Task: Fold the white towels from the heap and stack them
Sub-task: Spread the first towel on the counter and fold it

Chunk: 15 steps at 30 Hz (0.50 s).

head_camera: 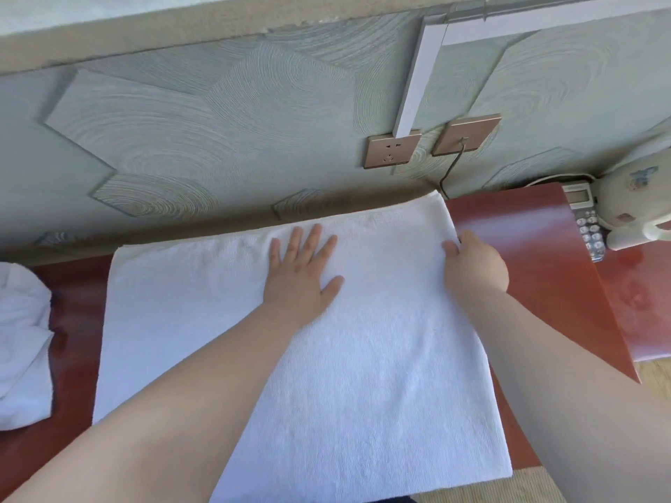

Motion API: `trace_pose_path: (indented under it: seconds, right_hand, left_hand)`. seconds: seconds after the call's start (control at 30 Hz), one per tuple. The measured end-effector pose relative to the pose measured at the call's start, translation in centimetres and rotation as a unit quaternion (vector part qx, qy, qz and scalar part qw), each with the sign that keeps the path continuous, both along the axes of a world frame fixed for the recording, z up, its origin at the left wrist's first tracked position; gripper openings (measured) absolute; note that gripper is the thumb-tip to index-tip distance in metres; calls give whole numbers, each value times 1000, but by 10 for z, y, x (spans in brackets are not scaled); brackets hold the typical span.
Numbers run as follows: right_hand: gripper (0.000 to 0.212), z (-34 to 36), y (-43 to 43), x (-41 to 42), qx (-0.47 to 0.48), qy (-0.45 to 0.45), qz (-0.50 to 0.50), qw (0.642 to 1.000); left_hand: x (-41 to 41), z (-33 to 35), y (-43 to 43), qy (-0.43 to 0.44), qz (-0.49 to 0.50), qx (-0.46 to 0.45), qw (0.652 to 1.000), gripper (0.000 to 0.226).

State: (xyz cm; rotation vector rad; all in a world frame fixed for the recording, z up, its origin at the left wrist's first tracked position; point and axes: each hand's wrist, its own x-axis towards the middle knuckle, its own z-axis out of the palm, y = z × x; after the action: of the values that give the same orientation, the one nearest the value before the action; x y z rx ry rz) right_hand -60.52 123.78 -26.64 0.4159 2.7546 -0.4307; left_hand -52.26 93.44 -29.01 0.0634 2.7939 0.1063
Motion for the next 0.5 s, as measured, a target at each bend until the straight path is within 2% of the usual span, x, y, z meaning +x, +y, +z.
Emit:
trace_pose_path:
  seconds: [0.23,0.3,0.37,0.4,0.5]
  right_hand:
    - [25,0,-2,3,6,22,-14,1000]
    - [36,1,-8,7,22,73,-4,997]
    - [53,4,-27,14,31,138,72,987]
    - [59,6,-42,17,24,139,139,980]
    - [72,-2,-90,26,11,48,333,942]
  left_hand:
    - [-5,0,-6,9,-5,10,1000,76]
    - [0,0,-8,31,27,24,999,74]
    - [8,1,-16,51,80,31,995,72]
    - [13,1,-21,56,105,30,993,72]
    - [34,-4,-44,58,151,43,986,75]
